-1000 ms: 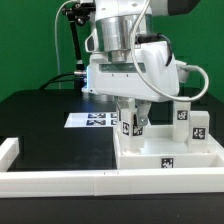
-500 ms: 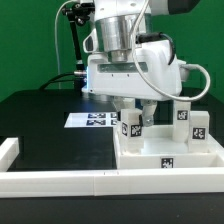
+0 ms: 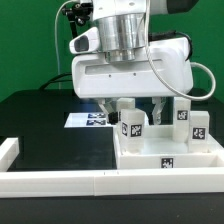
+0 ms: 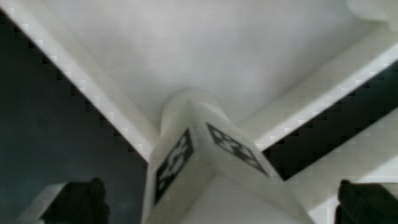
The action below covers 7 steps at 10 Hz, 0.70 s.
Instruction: Assemble square table
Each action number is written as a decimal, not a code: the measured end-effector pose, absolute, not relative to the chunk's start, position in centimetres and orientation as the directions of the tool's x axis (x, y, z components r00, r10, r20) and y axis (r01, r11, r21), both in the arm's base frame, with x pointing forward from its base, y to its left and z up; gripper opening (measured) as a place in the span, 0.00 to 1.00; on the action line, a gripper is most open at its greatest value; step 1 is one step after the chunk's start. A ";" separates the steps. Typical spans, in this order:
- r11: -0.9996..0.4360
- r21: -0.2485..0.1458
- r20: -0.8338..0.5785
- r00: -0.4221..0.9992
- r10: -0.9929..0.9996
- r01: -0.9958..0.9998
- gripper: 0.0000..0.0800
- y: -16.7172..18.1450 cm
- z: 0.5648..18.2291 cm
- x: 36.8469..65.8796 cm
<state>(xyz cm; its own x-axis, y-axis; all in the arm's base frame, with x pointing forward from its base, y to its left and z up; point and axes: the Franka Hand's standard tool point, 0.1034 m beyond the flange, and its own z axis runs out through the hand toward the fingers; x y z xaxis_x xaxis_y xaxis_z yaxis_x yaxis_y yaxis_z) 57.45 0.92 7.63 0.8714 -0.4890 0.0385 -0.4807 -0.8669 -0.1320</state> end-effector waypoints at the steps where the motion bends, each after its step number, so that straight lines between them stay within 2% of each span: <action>1: -0.899 -0.128 0.048 0.903 -0.428 -0.419 0.81 0.9 7.6 57.4; 2: -0.951 -0.102 0.069 0.952 -0.298 -0.291 0.81 1.0 7.7 57.5; 3: -0.988 -0.056 0.085 0.985 -0.151 -0.146 0.81 1.4 7.8 57.7; 5: -1.000 -0.020 0.096 0.995 0.014 0.016 0.81 1.4 8.0 58.0; 7: -0.986 0.000 0.096 0.981 0.168 0.169 0.81 1.4 7.9 57.8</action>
Offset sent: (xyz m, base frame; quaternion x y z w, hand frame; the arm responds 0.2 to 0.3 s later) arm 0.0103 -0.0129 0.0073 -0.0941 -0.0006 -0.2801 0.9554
